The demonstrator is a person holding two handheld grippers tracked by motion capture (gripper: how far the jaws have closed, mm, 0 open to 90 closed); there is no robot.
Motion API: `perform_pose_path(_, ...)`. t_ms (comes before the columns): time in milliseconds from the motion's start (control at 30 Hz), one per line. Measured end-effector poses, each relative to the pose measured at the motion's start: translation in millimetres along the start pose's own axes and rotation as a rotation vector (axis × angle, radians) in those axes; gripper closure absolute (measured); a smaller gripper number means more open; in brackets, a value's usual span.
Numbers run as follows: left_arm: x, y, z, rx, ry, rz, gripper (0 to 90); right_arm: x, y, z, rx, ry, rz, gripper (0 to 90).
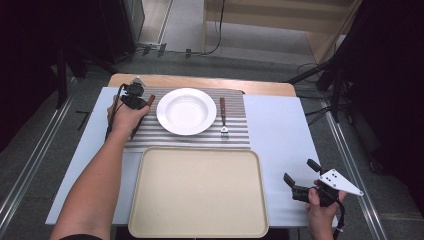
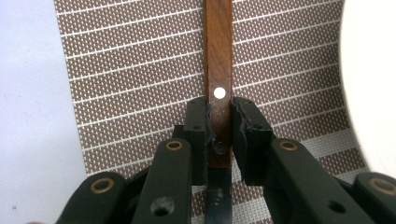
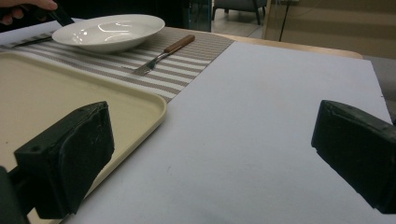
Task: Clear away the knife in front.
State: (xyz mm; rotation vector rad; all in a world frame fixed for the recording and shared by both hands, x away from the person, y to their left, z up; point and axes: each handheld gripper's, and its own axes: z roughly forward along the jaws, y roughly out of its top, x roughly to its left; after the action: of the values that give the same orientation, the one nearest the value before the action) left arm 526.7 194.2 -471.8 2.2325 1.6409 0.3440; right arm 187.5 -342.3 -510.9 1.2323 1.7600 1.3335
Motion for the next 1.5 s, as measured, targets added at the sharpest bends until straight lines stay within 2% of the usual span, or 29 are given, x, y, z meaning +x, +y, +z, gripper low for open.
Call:
perform_pose_path(167,-3.1,4.9,0.7,0.036,0.022,0.038,75.8,-0.1,-0.4,-0.3,0.002,-0.004,0.004,0.0)
perform_pose_path(233,-1.2,6.4,0.8,0.047,0.008,0.022,75.7,0.0,-0.6,-0.1,0.006,-0.006,0.008,0.0)
perform_pose_path(500,1.4,9.2,0.9,0.065,-0.012,0.017,76.9,-0.3,-0.9,0.2,0.010,-0.008,0.008,0.0)
perform_pose_path(667,5.3,10.5,0.5,0.073,-0.040,0.010,77.2,-1.5,-1.5,1.3,0.014,-0.008,0.010,0.0)
perform_pose_path(800,5.6,11.5,0.1,0.079,-0.042,0.019,77.3,-2.5,-1.5,1.8,0.010,-0.006,0.010,0.0)
perform_pose_path(900,8.3,11.5,-2.0,0.074,-0.038,0.010,77.3,-3.2,-1.5,1.7,0.010,-0.007,0.014,0.0)
perform_pose_path(1000,13.8,11.4,-7.7,0.062,-0.052,-0.008,77.2,-3.4,-1.6,1.9,0.012,-0.007,0.018,0.0)
perform_pose_path(1167,19.5,10.2,-17.6,0.047,-0.066,-0.018,77.2,-3.1,-1.5,2.6,0.012,-0.006,0.016,0.0)
perform_pose_path(1500,14.6,5.4,-37.4,0.014,-0.076,0.013,77.1,-3.3,-1.5,4.1,0.016,-0.007,0.007,0.0)
